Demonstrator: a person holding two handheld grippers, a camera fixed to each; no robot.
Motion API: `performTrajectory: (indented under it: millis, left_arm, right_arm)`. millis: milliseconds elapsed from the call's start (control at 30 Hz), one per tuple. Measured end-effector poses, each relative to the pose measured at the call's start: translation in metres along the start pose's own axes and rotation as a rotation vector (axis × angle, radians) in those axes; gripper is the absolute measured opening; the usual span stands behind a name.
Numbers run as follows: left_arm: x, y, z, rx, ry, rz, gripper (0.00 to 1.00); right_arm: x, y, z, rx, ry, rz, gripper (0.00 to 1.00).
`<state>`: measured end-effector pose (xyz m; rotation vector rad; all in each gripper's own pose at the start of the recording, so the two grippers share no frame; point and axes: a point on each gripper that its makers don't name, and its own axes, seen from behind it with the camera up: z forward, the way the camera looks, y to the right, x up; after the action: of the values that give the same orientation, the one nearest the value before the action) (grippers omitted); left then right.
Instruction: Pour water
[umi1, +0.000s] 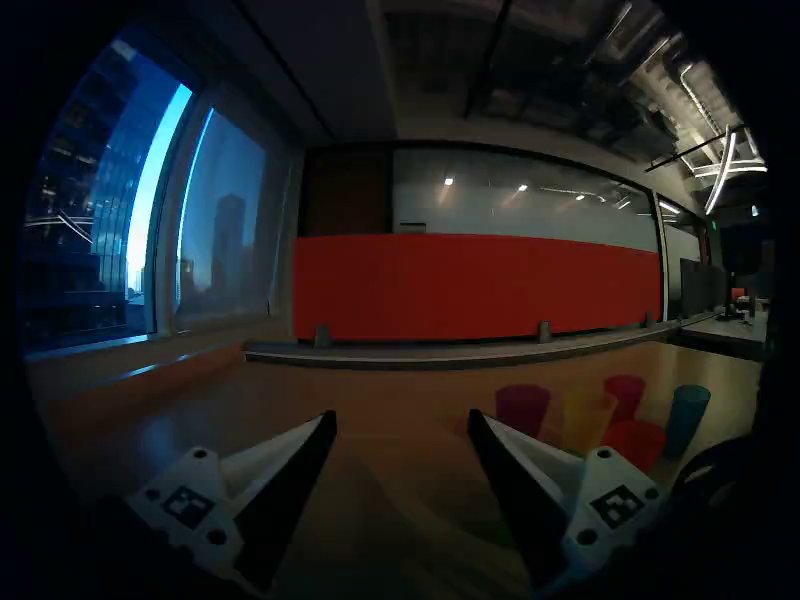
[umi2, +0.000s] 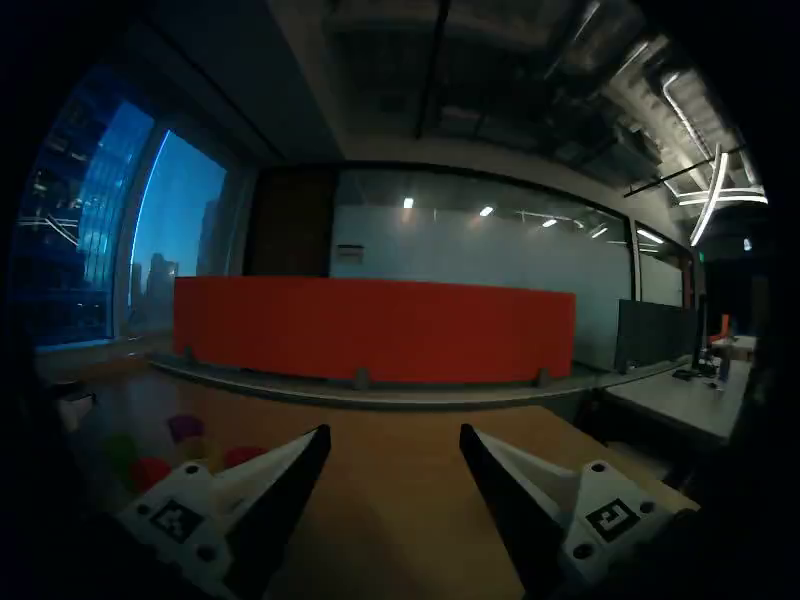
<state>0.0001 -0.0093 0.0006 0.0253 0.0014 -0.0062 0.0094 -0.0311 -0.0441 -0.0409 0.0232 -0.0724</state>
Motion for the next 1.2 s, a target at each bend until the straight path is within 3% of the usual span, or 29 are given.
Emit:
performTrajectory:
  millis: [700,1200]
  left_arm:
    - [0.000,0.001,0.000,-0.002,-0.001,0.005,0.98]
    - [0.000,0.001,0.000,-0.002,-0.002,0.005,0.98]
  right_arm:
    - [0.006,0.006,-0.005,0.005,0.032,-0.019,1.00]
    - [-0.015,0.010,0.007,0.035,0.049,-0.012,1.00]
